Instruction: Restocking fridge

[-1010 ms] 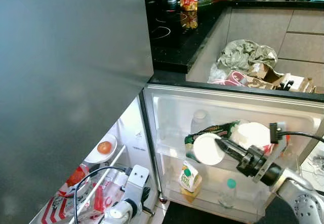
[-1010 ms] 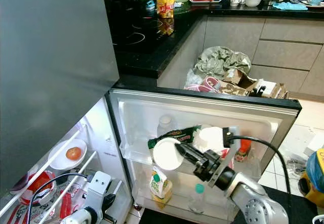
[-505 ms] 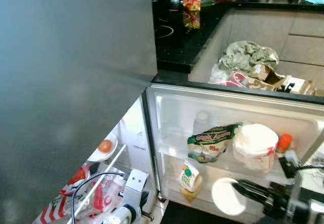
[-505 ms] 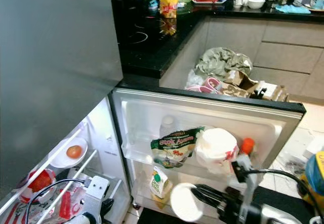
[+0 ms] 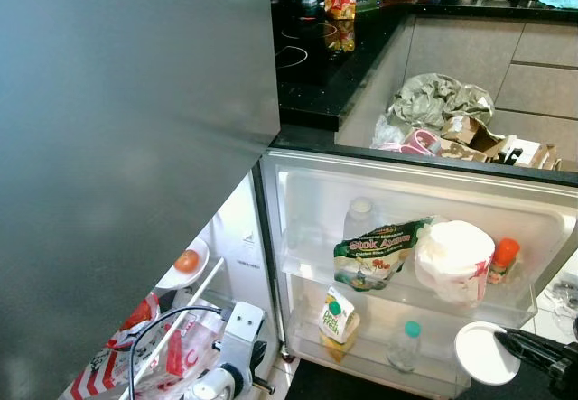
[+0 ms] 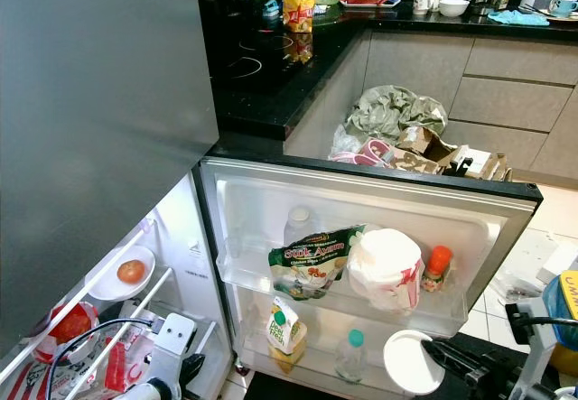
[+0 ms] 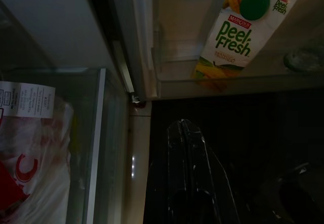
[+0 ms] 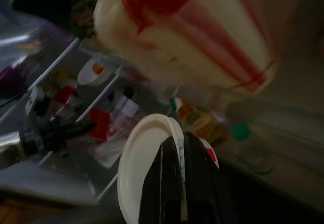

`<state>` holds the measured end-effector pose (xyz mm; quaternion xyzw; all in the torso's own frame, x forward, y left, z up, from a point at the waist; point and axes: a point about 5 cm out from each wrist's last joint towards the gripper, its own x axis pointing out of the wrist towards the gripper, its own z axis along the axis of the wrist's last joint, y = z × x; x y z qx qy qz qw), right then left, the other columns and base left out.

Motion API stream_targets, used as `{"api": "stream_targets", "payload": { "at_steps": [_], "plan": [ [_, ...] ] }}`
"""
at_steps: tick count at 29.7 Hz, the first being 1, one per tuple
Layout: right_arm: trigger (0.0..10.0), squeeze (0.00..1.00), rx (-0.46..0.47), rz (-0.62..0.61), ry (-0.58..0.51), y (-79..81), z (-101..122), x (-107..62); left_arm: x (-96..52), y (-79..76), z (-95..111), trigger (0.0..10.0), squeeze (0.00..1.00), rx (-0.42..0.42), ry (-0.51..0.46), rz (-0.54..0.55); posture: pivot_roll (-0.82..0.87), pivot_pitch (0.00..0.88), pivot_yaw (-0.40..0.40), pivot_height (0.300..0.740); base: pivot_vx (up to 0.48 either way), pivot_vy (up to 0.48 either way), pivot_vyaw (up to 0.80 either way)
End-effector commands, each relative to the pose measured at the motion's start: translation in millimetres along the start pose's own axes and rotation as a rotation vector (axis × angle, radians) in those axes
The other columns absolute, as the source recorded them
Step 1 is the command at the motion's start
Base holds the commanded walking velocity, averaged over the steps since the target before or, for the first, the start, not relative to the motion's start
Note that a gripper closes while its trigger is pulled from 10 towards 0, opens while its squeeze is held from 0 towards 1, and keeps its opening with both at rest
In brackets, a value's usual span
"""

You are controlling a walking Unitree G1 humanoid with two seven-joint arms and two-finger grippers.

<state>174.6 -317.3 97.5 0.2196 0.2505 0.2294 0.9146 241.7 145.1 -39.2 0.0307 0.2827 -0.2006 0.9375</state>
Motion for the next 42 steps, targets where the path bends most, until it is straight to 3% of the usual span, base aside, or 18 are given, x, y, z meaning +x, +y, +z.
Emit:
{"api": "stream_targets", "payload": {
  "at_steps": [1,6,10,13,21,28,34,38,42],
  "plan": [
    [10.0,0.00,-0.013,-0.025,-0.047,-4.1,9.6,-7.4,-0.1,1.1,0.2,10.0,0.00,-0.001,0.003,-0.002,-0.19,0.036,0.033,0.740,0.000,0.000,0.00],
    [10.0,0.00,0.039,-0.061,-0.248,-14.4,34.9,-26.6,-1.4,1.2,-1.6,10.0,0.00,-0.001,0.005,-0.008,-0.19,0.047,0.033,0.740,0.000,0.000,0.00],
    [10.0,0.00,0.033,-0.016,-0.143,-6.9,19.6,-12.0,-2.0,0.3,-3.6,10.0,0.00,-0.002,0.010,-0.012,-0.19,0.051,0.035,0.740,0.000,0.000,0.00],
    [10.0,0.00,0.050,0.054,-0.057,5.3,-0.6,8.5,-2.1,-0.9,-4.7,10.0,0.00,0.002,0.016,-0.020,-0.18,0.052,0.035,0.740,0.000,0.000,0.00],
    [10.0,0.00,0.072,0.112,-0.020,15.9,-14.0,28.5,-2.0,0.5,-3.2,10.0,0.00,0.004,0.012,-0.019,-0.17,0.052,0.033,0.740,0.000,0.000,0.00],
    [10.0,0.00,0.079,0.101,-0.195,11.2,16.3,25.2,-2.0,3.0,-1.0,10.0,0.00,0.006,0.005,-0.015,-0.17,0.054,0.040,0.740,0.000,0.000,0.00],
    [10.0,0.00,0.065,0.181,-0.389,23.2,57.0,23.5,0.2,2.2,3.0,10.0,0.00,0.010,-0.001,-0.022,-0.18,0.054,0.041,0.740,0.000,0.000,0.00],
    [10.0,0.00,0.038,0.199,-0.348,27.9,58.5,28.8,0.7,1.9,3.8,10.0,0.00,0.010,-0.003,-0.023,-0.18,0.055,0.039,0.740,0.000,0.000,0.00],
    [10.0,0.00,0.037,0.211,-0.262,32.2,45.6,37.9,0.3,0.8,2.2,10.0,0.00,0.012,0.000,-0.024,-0.18,0.055,0.033,0.740,0.000,0.000,0.00]
  ]
}}
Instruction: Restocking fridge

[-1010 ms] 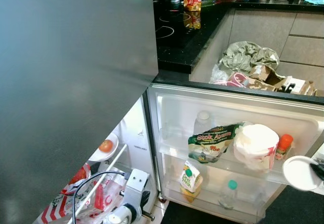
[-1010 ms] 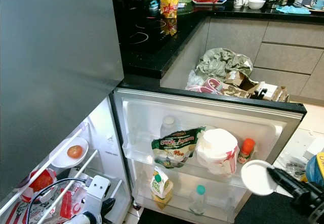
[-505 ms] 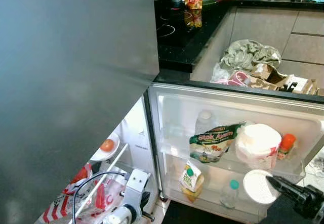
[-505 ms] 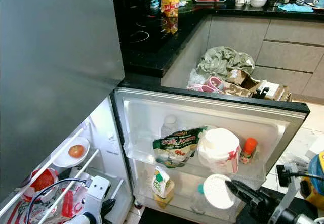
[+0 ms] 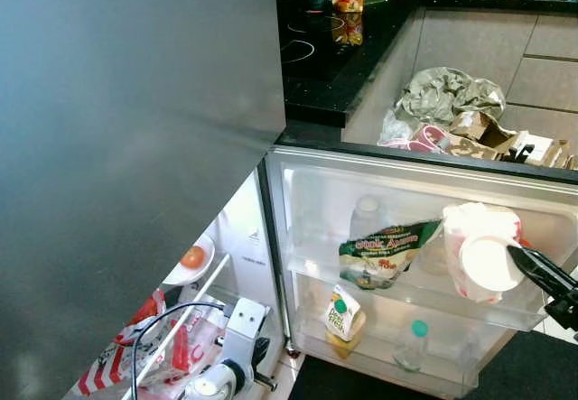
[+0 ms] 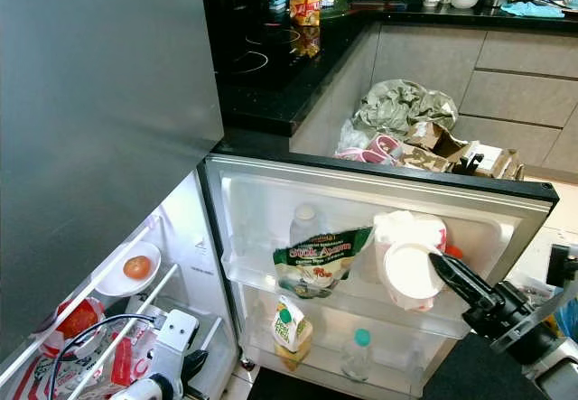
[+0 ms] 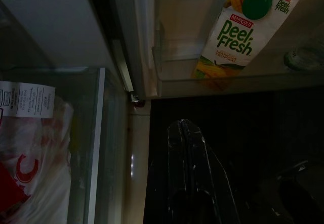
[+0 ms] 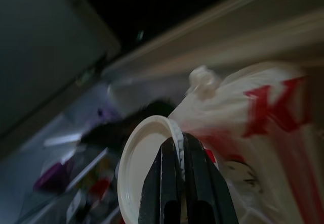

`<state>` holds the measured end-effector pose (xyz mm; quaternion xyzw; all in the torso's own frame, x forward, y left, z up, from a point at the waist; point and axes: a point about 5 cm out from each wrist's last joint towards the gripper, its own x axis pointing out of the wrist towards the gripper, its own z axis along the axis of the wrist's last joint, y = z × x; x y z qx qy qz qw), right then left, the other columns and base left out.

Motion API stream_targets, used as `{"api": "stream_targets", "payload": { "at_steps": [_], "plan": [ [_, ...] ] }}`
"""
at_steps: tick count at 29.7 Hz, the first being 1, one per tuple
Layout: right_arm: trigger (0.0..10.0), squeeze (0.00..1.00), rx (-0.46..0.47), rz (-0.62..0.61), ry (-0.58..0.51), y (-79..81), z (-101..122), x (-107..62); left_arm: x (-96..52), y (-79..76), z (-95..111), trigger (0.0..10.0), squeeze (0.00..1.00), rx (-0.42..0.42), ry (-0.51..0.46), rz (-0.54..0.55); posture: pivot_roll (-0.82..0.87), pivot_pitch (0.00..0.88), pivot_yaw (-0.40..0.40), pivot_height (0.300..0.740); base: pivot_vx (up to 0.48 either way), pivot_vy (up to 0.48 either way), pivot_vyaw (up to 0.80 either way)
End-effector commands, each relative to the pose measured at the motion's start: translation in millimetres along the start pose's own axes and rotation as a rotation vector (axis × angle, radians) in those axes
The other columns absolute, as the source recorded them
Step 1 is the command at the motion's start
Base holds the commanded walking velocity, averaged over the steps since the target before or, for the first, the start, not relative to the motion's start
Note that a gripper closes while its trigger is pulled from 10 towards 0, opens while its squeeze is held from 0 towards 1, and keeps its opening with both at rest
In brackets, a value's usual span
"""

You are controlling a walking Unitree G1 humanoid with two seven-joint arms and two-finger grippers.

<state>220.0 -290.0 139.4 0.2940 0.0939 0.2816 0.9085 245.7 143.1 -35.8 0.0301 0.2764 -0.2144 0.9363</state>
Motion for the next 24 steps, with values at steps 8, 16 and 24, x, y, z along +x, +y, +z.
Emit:
{"api": "stream_targets", "payload": {
  "at_steps": [8,16,24],
  "plan": [
    [10.0,0.00,0.074,0.017,0.123,7.4,-40.0,9.0,-2.7,0.1,-5.8,10.0,0.00,0.006,0.019,-0.003,-0.17,0.051,0.034,0.740,0.000,0.000,0.00],
    [10.0,0.00,0.080,0.034,0.095,10.9,-42.5,18.9,-1.9,1.5,-3.1,10.0,0.00,0.020,0.018,-0.007,-0.17,0.043,0.040,0.740,0.000,0.000,0.00],
    [10.0,0.00,0.028,-0.096,-0.038,-8.6,-20.7,31.2,-0.1,1.4,0.3,10.0,0.00,0.036,0.015,-0.015,-0.17,0.035,0.043,0.740,0.000,0.000,0.00]
  ]
}}
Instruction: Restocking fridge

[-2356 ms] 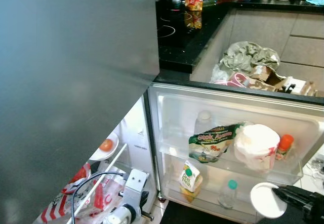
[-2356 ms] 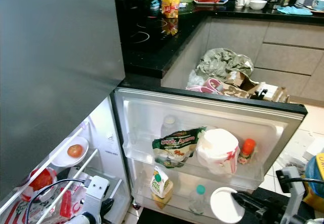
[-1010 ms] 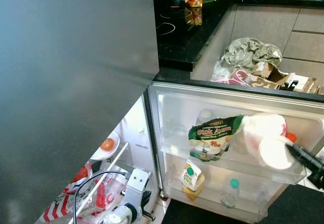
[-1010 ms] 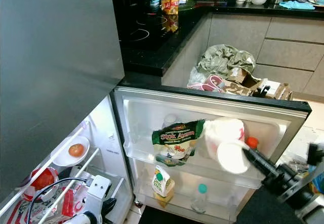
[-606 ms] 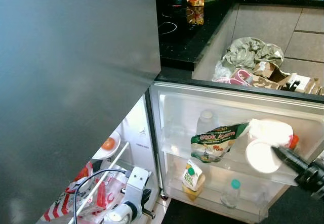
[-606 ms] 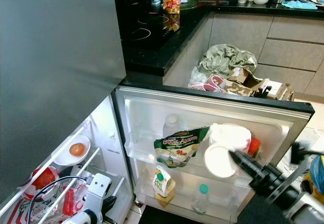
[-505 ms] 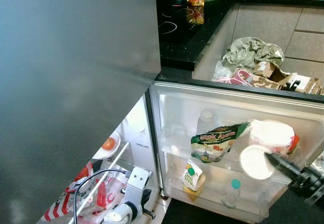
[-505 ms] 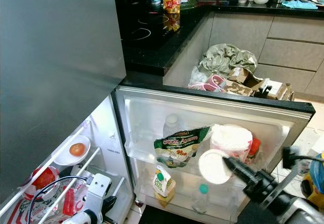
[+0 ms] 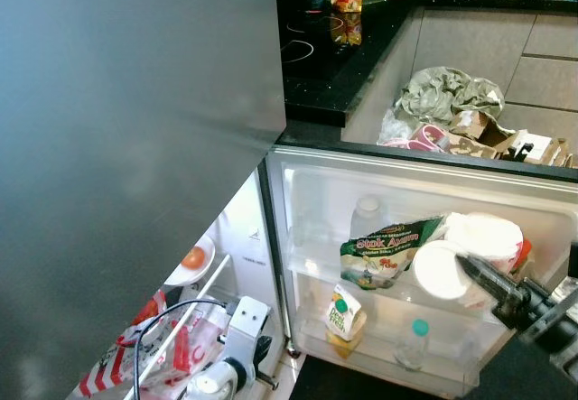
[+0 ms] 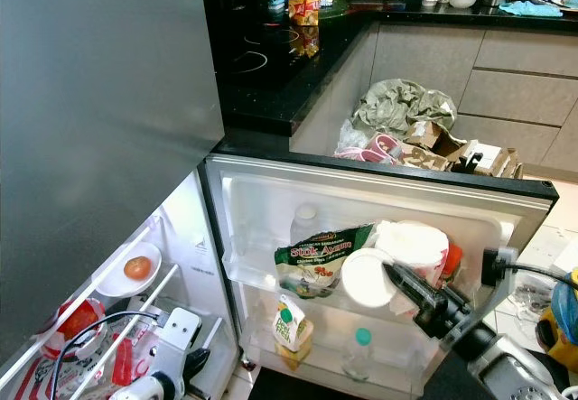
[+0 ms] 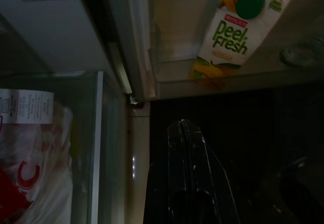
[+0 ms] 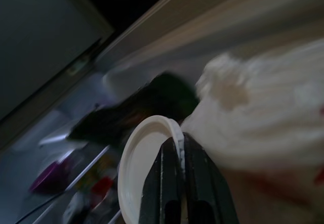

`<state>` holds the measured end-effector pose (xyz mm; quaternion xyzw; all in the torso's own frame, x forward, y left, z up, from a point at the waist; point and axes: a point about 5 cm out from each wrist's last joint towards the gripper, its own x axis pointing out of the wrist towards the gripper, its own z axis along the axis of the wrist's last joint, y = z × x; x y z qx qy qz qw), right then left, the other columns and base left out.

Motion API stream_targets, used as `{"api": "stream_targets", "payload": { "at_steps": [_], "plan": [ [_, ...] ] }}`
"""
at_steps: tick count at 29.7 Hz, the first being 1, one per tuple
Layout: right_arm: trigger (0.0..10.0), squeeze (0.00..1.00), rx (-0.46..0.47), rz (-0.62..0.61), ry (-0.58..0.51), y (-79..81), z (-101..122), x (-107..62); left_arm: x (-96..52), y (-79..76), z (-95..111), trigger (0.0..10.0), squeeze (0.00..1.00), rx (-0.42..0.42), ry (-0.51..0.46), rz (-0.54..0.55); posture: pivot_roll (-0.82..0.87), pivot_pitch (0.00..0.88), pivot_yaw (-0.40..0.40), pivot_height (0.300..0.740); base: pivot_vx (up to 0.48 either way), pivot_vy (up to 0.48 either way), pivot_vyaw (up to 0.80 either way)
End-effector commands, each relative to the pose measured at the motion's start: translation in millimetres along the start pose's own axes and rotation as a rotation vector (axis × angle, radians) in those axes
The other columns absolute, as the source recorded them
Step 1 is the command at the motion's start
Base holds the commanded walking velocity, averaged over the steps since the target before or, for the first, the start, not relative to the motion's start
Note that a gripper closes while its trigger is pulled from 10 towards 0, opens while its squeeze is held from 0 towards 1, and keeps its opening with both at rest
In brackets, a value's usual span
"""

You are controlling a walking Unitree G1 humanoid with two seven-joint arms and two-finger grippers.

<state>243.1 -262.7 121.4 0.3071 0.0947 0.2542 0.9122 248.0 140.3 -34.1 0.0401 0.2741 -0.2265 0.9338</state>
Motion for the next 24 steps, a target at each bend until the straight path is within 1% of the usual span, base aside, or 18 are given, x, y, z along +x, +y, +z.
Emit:
{"api": "stream_targets", "payload": {
  "at_steps": [1,2,4,6,7,9,10,13,14,16,17,18,19,20,24],
  "plan": [
    [10.0,0.00,-0.004,-0.075,-0.015,-9.9,-0.2,-5.3,-2.1,3.0,-2.8,10.0,0.00,0.010,0.014,0.004,-0.17,0.034,0.040,0.740,0.000,0.000,0.00],
    [10.0,0.00,-0.020,-0.116,0.001,-14.6,-2.1,-9.5,-2.2,3.0,-3.0,10.0,0.00,0.009,0.013,0.005,-0.17,0.033,0.039,0.740,0.000,0.000,0.00],
    [10.0,0.00,-0.020,-0.116,0.001,-14.6,-2.1,-9.5,-2.2,3.0,-3.0,10.0,0.00,0.009,0.013,0.005,-0.17,0.033,0.039,0.740,0.000,0.000,0.00],
    [10.0,0.00,-0.015,-0.123,0.012,-14.7,-5.1,-13.5,-3.2,3.2,-4.6,10.0,0.00,0.008,0.016,0.006,-0.17,0.034,0.040,0.740,0.000,0.000,0.00],
    [10.0,0.00,-0.009,-0.105,0.014,-11.6,-6.1,-13.8,-3.7,3.2,-5.7,10.0,0.00,0.008,0.018,0.005,-0.17,0.034,0.040,0.740,0.000,0.000,0.00],
    [10.0,0.00,0.000,-0.023,0.027,1.0,-9.5,-10.5,-4.5,3.0,-7.3,10.0,0.00,0.008,0.021,0.003,-0.18,0.037,0.044,0.740,0.000,0.000,0.00],
    [10.0,0.00,0.000,-0.023,0.027,1.0,-9.5,-10.5,-4.5,3.0,-7.3,10.0,0.00,0.008,0.021,0.003,-0.18,0.037,0.044,0.740,0.000,0.000,0.00],
    [10.0,0.00,-0.005,0.069,0.059,14.3,-15.7,-5.4,-4.8,2.6,-7.9,10.0,0.00,0.008,0.022,0.001,-0.18,0.038,0.045,0.740,0.000,0.000,0.00],
    [10.0,0.00,0.003,0.130,0.097,23.2,-21.7,-1.8,-4.4,2.2,-7.4,10.0,0.00,0.008,0.021,-0.001,-0.18,0.038,0.044,0.740,0.000,0.000,0.00],
    [10.0,0.00,0.011,0.212,0.154,35.5,-30.9,2.8,-4.0,1.8,-6.9,10.0,0.00,0.006,0.020,-0.002,-0.18,0.040,0.046,0.740,0.000,0.000,0.00],
    [10.0,0.00,0.011,0.212,0.154,35.5,-30.9,2.8,-4.0,1.8,-6.9,10.0,0.00,0.006,0.020,-0.002,-0.18,0.040,0.046,0.740,0.000,0.000,0.00],
    [10.0,0.00,0.005,0.246,0.189,41.6,-36.0,5.8,-4.1,2.0,-6.9,10.0,0.00,0.006,0.020,-0.003,-0.18,0.040,0.049,0.740,0.000,0.000,0.00],
    [10.0,0.00,0.005,0.246,0.189,41.6,-36.0,5.8,-4.1,2.0,-6.9,10.0,0.00,0.006,0.020,-0.003,-0.18,0.040,0.049,0.740,0.000,0.000,0.00],
    [10.0,0.00,-0.006,0.284,0.231,48.7,-42.4,9.2,-4.3,2.4,-7.2,10.0,0.00,0.007,0.022,-0.004,-0.17,0.041,0.051,0.740,0.000,0.000,0.00],
    [10.0,0.00,-0.016,0.295,0.258,51.7,-47.5,11.3,-4.6,2.5,-7.6,10.0,0.00,0.009,0.023,-0.006,-0.17,0.039,0.056,0.740,0.000,0.000,0.00]
  ]
}}
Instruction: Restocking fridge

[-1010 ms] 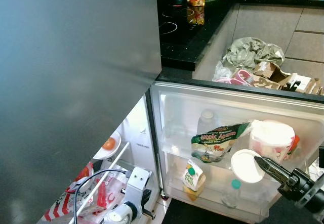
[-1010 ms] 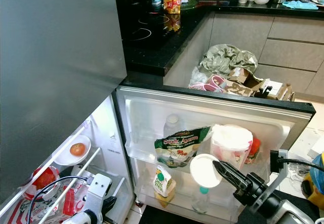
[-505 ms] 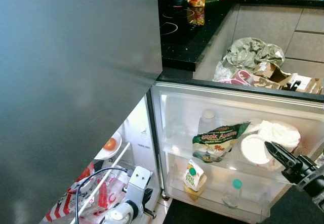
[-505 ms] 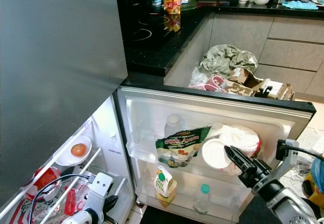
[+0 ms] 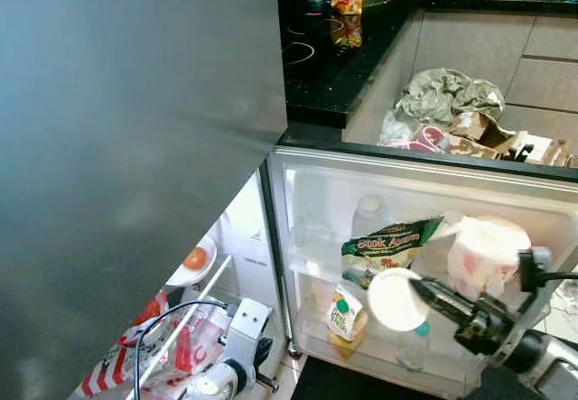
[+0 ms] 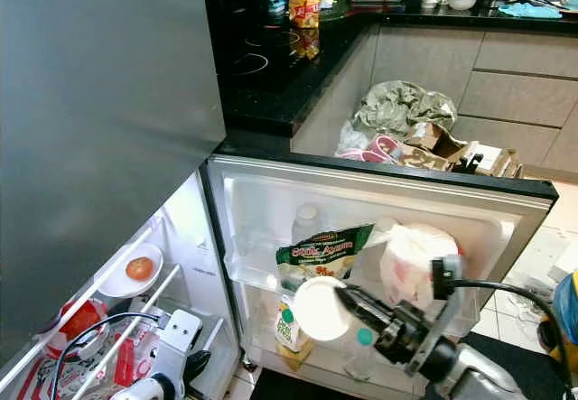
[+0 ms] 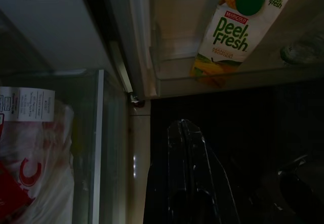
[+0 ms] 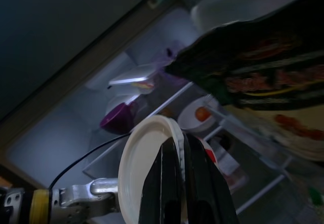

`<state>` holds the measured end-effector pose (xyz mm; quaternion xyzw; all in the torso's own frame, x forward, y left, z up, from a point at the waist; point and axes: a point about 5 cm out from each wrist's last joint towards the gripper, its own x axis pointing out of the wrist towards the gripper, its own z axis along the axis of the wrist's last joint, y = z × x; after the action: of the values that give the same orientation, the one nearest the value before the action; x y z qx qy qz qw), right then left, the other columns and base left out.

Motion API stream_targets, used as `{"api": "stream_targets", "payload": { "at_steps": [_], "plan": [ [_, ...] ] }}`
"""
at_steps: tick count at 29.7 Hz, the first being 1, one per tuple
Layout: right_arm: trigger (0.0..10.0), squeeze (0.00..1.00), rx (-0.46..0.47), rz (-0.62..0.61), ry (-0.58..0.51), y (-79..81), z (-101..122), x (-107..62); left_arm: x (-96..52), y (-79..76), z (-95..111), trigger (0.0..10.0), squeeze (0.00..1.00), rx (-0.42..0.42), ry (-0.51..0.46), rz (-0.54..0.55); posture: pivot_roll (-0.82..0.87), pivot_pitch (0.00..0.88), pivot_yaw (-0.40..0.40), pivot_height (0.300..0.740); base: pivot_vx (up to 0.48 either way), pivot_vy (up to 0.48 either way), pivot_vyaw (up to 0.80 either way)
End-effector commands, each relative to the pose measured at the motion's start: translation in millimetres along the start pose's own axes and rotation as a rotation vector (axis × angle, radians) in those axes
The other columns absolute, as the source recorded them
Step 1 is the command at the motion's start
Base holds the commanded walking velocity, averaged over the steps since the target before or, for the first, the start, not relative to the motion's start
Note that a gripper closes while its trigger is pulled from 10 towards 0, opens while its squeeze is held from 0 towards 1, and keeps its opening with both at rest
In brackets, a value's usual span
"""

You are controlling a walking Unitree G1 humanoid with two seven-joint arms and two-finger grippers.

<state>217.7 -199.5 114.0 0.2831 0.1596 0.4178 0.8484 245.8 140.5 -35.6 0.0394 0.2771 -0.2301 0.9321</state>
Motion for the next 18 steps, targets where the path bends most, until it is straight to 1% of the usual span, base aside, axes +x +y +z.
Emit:
{"api": "stream_targets", "payload": {
  "at_steps": [1,2,3,4,5,6,7,8,9,11,12,13,15,17,18],
  "plan": [
    [10.0,0.00,-0.011,-0.021,0.010,-0.5,-1.9,2.3,-3.7,3.3,-5.1,10.0,0.00,0.011,0.018,0.001,-0.17,0.039,0.056,0.740,0.000,0.000,0.00],
    [10.0,0.00,-0.011,-0.021,0.010,-0.5,-1.9,2.3,-3.7,3.3,-5.1,10.0,0.00,0.011,0.018,0.001,-0.17,0.039,0.056,0.740,0.000,0.000,0.00],
    [10.0,0.00,-0.011,-0.065,0.006,-7.1,-4.8,2.8,-3.8,3.9,-4.6,10.0,0.00,0.014,0.017,-0.001,-0.16,0.040,0.057,0.740,0.000,0.000,0.00],
    [10.0,0.00,-0.011,-0.065,0.006,-7.1,-4.8,2.8,-3.8,3.9,-4.6,10.0,0.00,0.014,0.017,-0.001,-0.16,0.040,0.057,0.740,0.000,0.000,0.00],
    [10.0,0.00,-0.011,-0.132,0.021,-15.9,-10.7,3.9,-4.0,5.4,-3.7,10.0,0.00,0.018,0.015,0.000,-0.16,0.042,0.058,0.740,0.000,0.000,0.00],
    [10.0,0.00,-0.011,-0.132,0.021,-15.9,-10.7,3.9,-4.0,5.4,-3.7,10.0,0.00,0.018,0.015,0.000,-0.16,0.042,0.058,0.740,0.000,0.000,0.00],
    [10.0,0.00,-0.025,-0.200,0.057,-24.1,-19.1,5.3,-4.5,7.4,-3.1,10.0,0.00,0.021,0.015,0.003,-0.15,0.038,0.063,0.740,0.000,0.000,0.00],
    [10.0,0.00,-0.038,-0.321,0.087,-38.7,-29.0,6.8,-5.3,9.6,-3.3,10.0,0.00,0.022,0.019,0.009,-0.15,0.042,0.067,0.740,0.000,0.000,0.00],
    [10.0,0.00,-0.039,-0.415,0.109,-49.9,-37.3,7.5,-5.7,11.1,-3.9,10.0,0.00,0.025,0.026,0.014,-0.15,0.042,0.067,0.740,0.000,0.000,0.00],
    [10.0,0.00,-0.039,-0.415,0.109,-49.9,-37.3,7.5,-5.7,11.1,-3.9,10.0,0.00,0.025,0.026,0.014,-0.15,0.042,0.067,0.740,0.000,0.000,0.00],
    [10.0,0.00,-0.028,-0.505,0.110,-61.0,-45.0,7.5,-6.0,12.0,-4.2,10.0,0.00,0.026,0.030,0.021,-0.15,0.037,0.066,0.740,0.000,0.000,0.00],
    [10.0,0.00,-0.023,-0.579,0.119,-69.0,-54.4,8.7,-6.1,13.2,-4.0,10.0,0.00,0.007,0.025,0.040,-0.15,0.037,0.066,0.740,0.000,0.000,0.00],
    [10.0,0.00,-0.023,-0.579,0.119,-69.0,-54.4,8.7,-6.1,13.2,-4.0,10.0,0.00,0.007,0.025,0.040,-0.15,0.037,0.066,0.740,0.000,0.000,0.00],
    [10.0,0.00,-0.021,-0.647,0.155,-74.7,-74.1,12.7,-6.6,14.7,-5.5,10.0,0.00,-0.036,0.020,0.075,-0.15,0.031,0.060,0.740,0.000,0.000,0.00],
    [10.0,0.00,-0.021,-0.647,0.155,-74.7,-74.1,12.7,-6.6,14.7,-5.5,10.0,0.00,-0.036,0.020,0.075,-0.15,0.031,0.060,0.740,0.000,0.000,0.00]
  ]
}}
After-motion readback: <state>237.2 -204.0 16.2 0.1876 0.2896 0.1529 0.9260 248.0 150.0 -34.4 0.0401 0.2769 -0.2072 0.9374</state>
